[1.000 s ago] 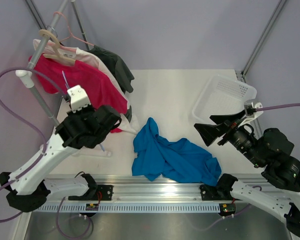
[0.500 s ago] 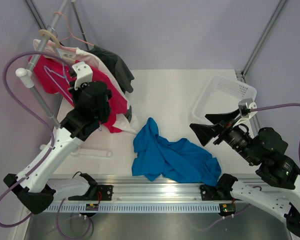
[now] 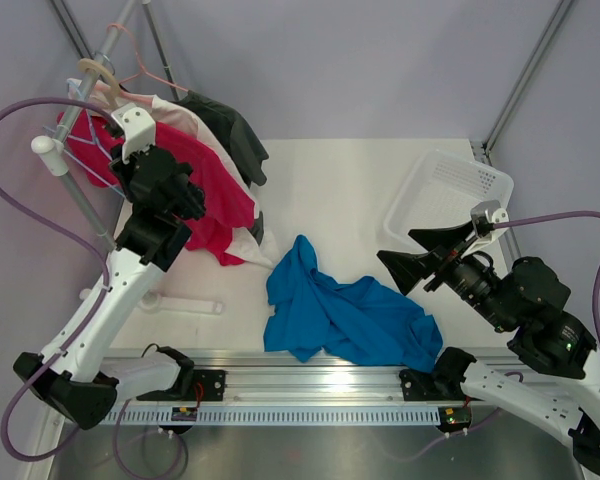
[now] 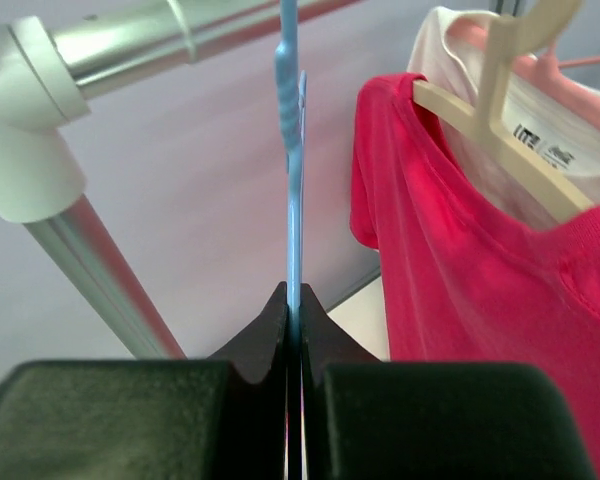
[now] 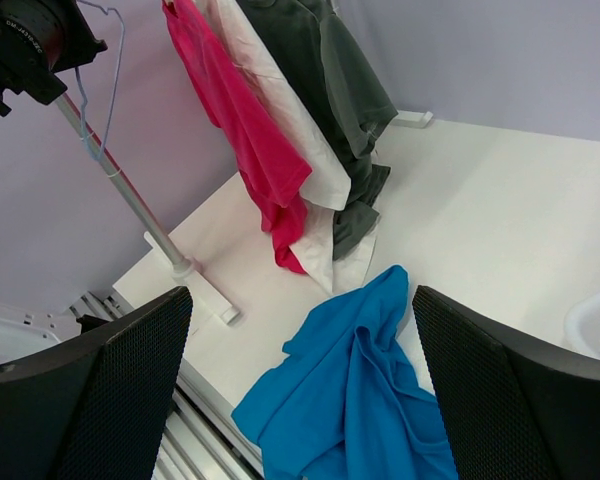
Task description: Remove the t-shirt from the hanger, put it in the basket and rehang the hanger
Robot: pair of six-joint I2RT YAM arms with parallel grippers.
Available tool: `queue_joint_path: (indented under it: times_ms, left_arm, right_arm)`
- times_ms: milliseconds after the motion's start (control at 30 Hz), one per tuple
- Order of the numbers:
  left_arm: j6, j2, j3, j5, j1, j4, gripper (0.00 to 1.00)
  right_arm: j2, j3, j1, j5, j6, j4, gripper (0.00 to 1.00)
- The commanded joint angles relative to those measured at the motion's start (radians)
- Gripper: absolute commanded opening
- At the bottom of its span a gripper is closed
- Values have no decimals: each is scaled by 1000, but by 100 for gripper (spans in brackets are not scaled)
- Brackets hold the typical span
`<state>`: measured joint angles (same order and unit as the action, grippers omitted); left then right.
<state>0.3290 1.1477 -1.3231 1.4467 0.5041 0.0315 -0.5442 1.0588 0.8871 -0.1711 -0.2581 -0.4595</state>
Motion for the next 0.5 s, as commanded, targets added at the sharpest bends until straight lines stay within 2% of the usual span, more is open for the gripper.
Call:
queue_joint_path:
  times_ms: [0, 133, 300, 467]
  left_arm:
    - [-65, 4, -39, -19, -33, 1, 0]
    - [-132, 14, -48, -43, -75, -67, 0]
    - [-310, 14, -79, -95, -121, -261, 0]
    - [-326, 18, -65, -132, -136, -292, 0]
  right_arm:
    - [-7, -8, -4, 4, 30, 44, 99]
    - [-3, -10, -5, 16, 26, 45, 99]
    - [24, -17, -5, 16, 28, 36, 99]
    - [50, -19, -5, 21, 25, 27, 99]
